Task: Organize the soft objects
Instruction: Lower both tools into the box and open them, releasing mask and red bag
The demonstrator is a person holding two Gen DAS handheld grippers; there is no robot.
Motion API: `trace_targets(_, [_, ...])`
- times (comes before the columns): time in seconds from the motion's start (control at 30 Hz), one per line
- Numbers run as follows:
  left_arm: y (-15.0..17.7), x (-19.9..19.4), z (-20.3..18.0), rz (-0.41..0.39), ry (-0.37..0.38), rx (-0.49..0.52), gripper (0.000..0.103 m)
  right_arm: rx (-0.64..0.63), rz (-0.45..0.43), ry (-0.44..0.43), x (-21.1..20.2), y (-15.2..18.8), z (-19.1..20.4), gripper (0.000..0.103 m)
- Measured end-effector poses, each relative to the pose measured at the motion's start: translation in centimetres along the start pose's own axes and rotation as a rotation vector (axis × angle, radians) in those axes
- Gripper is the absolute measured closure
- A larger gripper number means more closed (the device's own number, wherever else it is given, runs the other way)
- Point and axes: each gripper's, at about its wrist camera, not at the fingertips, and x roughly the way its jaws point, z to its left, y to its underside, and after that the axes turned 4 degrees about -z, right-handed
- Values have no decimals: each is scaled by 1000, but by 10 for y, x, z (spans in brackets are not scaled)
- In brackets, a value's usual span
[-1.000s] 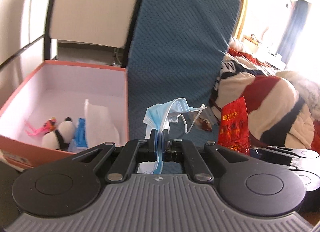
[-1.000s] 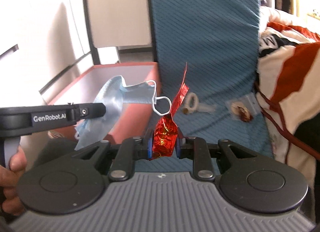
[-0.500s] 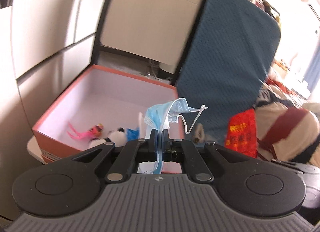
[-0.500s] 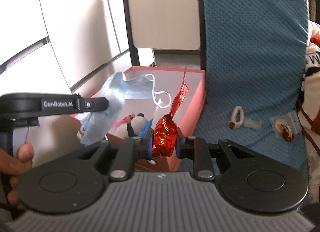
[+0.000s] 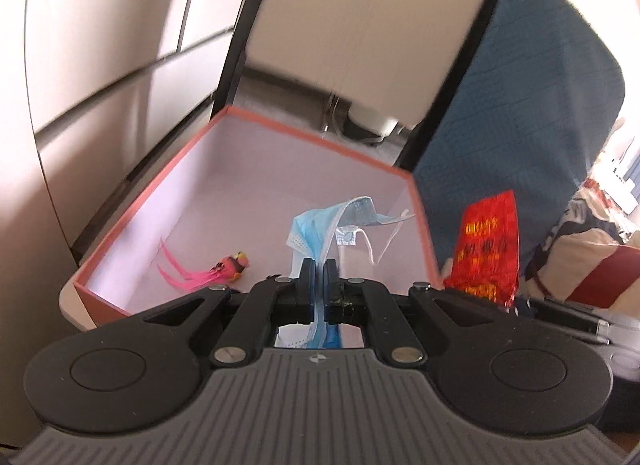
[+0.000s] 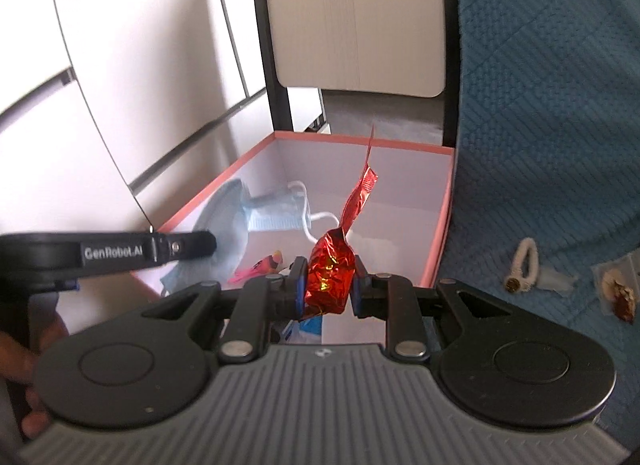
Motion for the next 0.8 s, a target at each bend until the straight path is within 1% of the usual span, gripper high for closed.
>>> trace_targets(0.13, [-6, 26, 20, 62, -4, -54, 98, 8, 45, -19, 27, -5, 0, 78])
trace_targets(0.2, [-7, 37, 29, 83, -7, -68, 98, -3, 66, -12, 41, -6, 0, 78])
trace_targets(0.43, [-6, 72, 49, 151, -14, -60, 98, -19, 122, 9, 79, -8, 4, 78])
trace_targets(0.7, [-3, 82, 62, 171, -13, -85, 97, -32, 153, 10, 96, -8, 8, 77])
trace_targets(0.77, [-3, 85, 61, 212, -21, -86, 97, -17, 159, -3, 97, -9, 7, 77])
trace_targets(0.8, [-2, 87, 62, 221, -21, -89, 95, -14, 160, -5, 97, -9, 6, 77])
